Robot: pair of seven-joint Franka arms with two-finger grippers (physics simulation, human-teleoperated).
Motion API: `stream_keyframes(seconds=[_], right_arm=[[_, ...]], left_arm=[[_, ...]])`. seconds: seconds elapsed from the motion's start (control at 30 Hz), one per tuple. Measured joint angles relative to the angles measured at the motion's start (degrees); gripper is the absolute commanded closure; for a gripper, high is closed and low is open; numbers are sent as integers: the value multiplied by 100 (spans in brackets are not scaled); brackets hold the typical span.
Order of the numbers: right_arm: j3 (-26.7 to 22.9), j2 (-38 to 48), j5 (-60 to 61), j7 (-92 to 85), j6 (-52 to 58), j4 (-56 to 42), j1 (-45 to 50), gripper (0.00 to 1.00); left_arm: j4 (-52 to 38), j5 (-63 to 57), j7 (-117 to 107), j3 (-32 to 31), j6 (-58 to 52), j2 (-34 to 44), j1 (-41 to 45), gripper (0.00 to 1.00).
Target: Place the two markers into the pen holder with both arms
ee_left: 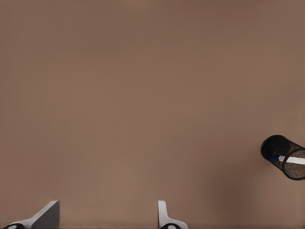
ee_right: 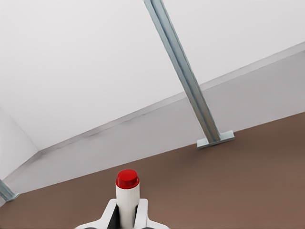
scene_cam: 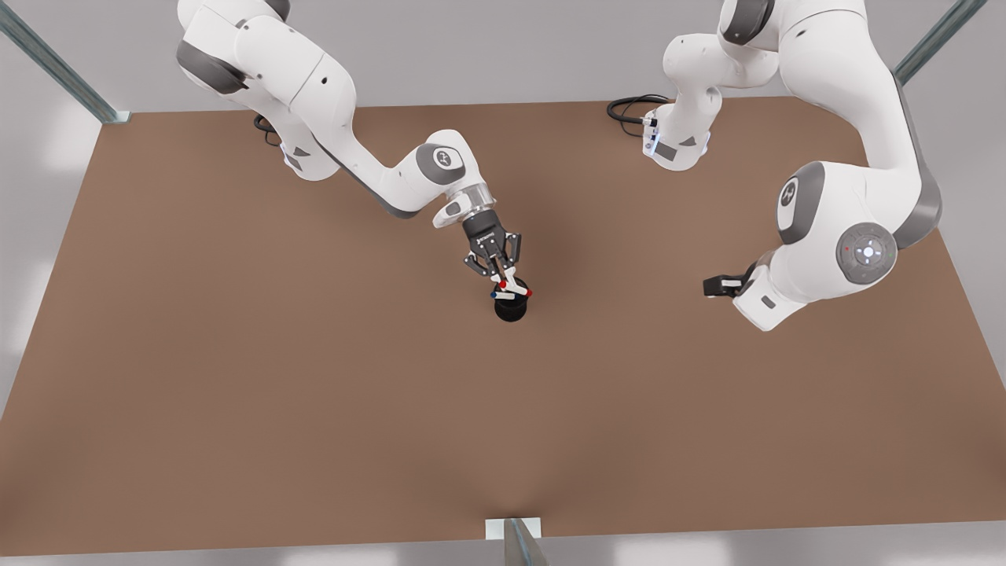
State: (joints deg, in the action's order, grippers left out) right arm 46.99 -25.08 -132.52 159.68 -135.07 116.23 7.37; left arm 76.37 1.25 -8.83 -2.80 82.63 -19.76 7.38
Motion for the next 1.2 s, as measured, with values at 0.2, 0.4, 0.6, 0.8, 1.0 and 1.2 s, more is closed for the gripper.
stream_keyframes(seconds=[0.2,0.4,0.6,0.8,1.0,1.2], right_arm=[[3,13,-18,-487,-41,-24,-108,76],[9,69,-191,-1130,-184,12,-242,76],[8,-147,-347,-1638,-182,27,-193,75],[-37,-812,-683,-2061,305,396,4,0],[2089,-427,1451,-2940,667,-231,-1420,0],[1540,699,7709,-4433,1930,-2719,-1651,0]], left_arm=[[0,9,-147,-13,-91,149,22,0],[2,16,-255,-9,-218,163,30,0],[18,75,-336,-9,-275,167,41,0],[42,92,-394,-17,-313,168,44,0],[47,97,-435,-20,-342,163,44,0],[-64,-22,-353,-37,-136,123,235,0]])
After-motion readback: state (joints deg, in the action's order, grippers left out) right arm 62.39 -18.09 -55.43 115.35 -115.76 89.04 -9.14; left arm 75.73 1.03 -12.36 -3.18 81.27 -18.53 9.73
